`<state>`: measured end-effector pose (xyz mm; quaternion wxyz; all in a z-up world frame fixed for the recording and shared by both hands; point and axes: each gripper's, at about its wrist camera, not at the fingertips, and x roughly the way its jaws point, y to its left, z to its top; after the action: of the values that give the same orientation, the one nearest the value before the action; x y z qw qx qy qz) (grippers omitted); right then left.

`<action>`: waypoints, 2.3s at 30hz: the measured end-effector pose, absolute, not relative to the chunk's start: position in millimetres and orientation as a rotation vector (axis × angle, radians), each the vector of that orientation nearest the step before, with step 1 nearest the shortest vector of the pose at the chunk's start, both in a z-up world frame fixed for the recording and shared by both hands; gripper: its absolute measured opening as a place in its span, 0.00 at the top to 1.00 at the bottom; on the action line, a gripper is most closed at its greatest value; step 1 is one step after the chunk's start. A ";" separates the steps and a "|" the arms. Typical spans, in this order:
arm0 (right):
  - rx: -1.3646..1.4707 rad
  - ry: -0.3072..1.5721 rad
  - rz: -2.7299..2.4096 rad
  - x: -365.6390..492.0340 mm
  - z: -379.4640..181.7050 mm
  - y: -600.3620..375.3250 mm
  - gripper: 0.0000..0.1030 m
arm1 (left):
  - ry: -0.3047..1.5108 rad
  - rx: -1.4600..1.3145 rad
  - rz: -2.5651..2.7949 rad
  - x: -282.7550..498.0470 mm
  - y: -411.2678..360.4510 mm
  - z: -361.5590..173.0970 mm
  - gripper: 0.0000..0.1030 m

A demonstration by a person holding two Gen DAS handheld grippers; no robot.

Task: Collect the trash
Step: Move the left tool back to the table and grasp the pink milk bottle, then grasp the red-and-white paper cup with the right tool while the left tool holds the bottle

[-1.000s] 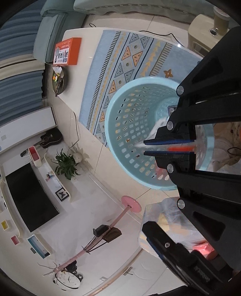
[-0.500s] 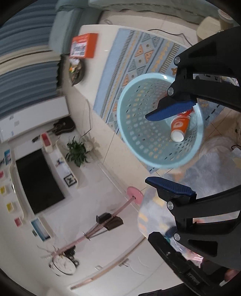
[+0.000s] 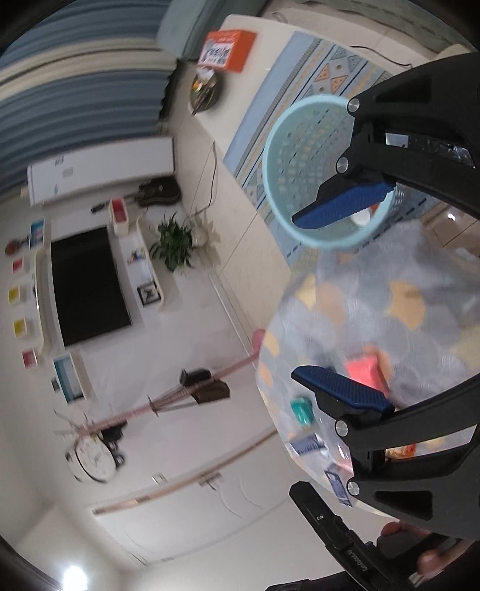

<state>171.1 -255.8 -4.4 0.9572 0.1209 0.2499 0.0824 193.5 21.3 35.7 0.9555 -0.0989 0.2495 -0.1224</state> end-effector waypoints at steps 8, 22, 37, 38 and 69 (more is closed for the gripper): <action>0.163 0.544 0.266 178.3 -9.5 -187.4 0.25 | 0.560 -0.260 -0.085 180.8 109.8 13.4 0.25; 0.008 0.701 0.398 184.5 -56.6 -88.5 0.24 | 0.833 -0.309 -0.042 212.3 157.3 -67.2 0.25; -0.047 0.741 0.520 208.3 -82.1 -62.8 0.17 | 0.892 -0.316 -0.086 223.6 158.4 -82.4 0.53; -0.054 0.741 0.529 208.0 -82.7 -61.3 0.17 | 0.890 -0.316 -0.087 221.0 158.7 -82.3 0.53; -0.144 0.769 0.558 186.8 -97.4 -46.7 0.61 | 0.795 -0.324 -0.107 166.1 160.3 -59.8 0.54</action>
<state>186.8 -46.7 -97.4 0.8868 -0.0692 0.3698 0.2683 166.1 160.3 -59.8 0.9080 -0.1569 0.3851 -0.0517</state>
